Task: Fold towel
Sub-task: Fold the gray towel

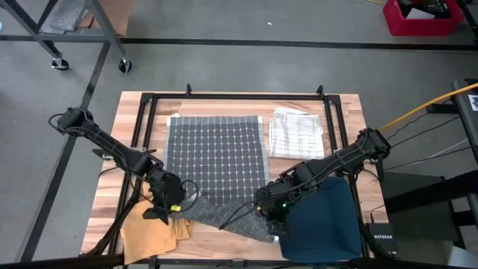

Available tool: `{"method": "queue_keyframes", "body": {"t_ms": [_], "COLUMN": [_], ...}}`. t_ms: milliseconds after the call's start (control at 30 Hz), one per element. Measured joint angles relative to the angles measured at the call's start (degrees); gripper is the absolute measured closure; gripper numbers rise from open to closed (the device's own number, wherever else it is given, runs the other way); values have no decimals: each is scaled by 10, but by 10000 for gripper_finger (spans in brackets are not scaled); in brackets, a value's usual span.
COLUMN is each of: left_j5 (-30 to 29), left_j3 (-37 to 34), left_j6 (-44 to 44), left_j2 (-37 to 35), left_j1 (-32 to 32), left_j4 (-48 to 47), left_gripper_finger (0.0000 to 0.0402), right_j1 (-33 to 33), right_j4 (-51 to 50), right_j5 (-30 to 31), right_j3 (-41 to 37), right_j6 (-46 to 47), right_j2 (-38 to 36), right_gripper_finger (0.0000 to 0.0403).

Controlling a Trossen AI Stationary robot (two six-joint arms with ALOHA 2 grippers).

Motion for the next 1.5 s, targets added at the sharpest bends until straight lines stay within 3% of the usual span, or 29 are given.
{"method": "queue_keyframes", "body": {"t_ms": [267, 433, 533, 633, 767, 867, 1267, 1500], "left_j5": [-64, -155, -221, -266, -268, -261, -205, -204], "left_j3": [0, 0, 0, 0, 0, 0, 0, 0], "left_j6": [17, 8, -2, -24, -13, -4, 0, 17], "left_j2": [12, 12, 12, 12, 12, 12, 12, 12], "left_j1": [-76, -91, -92, -91, -91, -92, -92, -92], "left_j4": [-63, -60, -78, -93, -71, -45, -22, -22], "left_gripper_finger": [254, 255, 255, 259, 268, 276, 303, 306], "right_j1": [0, 0, 0, -1, -20, -50, -206, -293], "right_j4": [0, 0, 0, 0, 5, 22, 276, 392], "right_j5": [2, 4, 39, 117, 197, 214, 185, 114], "right_j3": [0, 0, 0, 0, -14, -37, -180, -232], "right_j6": [-4, -40, -66, -90, -117, -121, -122, -89], "right_j2": [0, 0, 0, 0, 0, 0, 0, 12], "right_gripper_finger": [276, 276, 276, 276, 276, 276, 276, 276]}}
